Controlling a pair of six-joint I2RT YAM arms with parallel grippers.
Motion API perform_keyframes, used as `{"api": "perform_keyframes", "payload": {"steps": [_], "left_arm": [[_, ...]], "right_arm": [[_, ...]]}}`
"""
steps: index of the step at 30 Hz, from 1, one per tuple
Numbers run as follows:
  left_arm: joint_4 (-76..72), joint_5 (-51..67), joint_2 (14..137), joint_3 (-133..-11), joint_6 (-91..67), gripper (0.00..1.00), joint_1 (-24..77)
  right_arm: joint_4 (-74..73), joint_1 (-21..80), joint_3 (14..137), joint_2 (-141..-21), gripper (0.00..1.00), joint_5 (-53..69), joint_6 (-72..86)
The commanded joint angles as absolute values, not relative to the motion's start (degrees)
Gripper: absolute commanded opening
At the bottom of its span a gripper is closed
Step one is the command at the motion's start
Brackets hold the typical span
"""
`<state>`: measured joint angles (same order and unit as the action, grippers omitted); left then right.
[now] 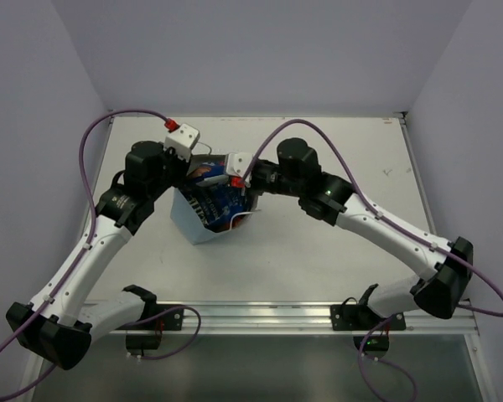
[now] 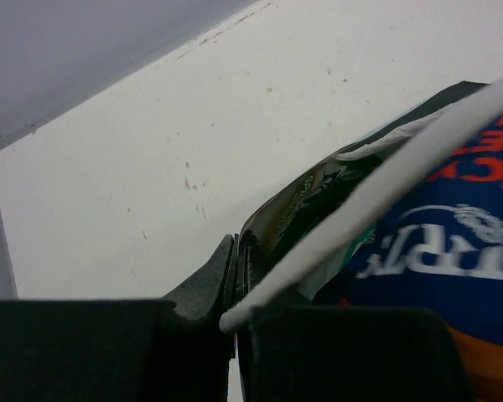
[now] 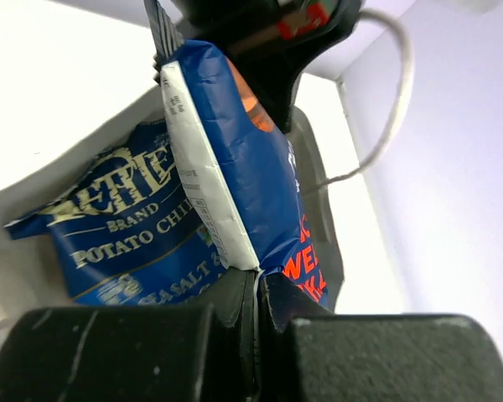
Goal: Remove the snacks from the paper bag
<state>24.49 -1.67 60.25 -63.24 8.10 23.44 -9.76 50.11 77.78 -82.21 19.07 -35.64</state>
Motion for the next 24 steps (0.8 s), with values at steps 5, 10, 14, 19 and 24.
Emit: {"api": "perform_keyframes", "payload": {"steps": [5,10,14,19,24], "left_arm": [[12.0,-8.3,57.9,-66.4,7.0,0.0,23.6],[11.1,-9.2,57.5,-65.7,7.2,0.0,23.6],[10.7,-9.3,57.5,-64.8,7.1,0.0,23.6],[10.4,-9.0,57.5,-63.9,6.9,0.0,23.6],[10.6,-9.0,57.3,-63.7,7.0,0.0,23.6]], "right_arm": [[-4.8,50.1,72.1,-67.9,0.0,16.8,-36.0],[-4.1,44.8,68.4,-60.3,0.0,3.5,-25.2],[-4.2,35.8,64.1,-57.0,0.0,-1.2,-10.8],[-4.7,25.9,56.8,-60.8,0.0,-0.4,8.3],[-4.1,21.8,54.8,-70.6,0.0,10.8,21.2]]}}
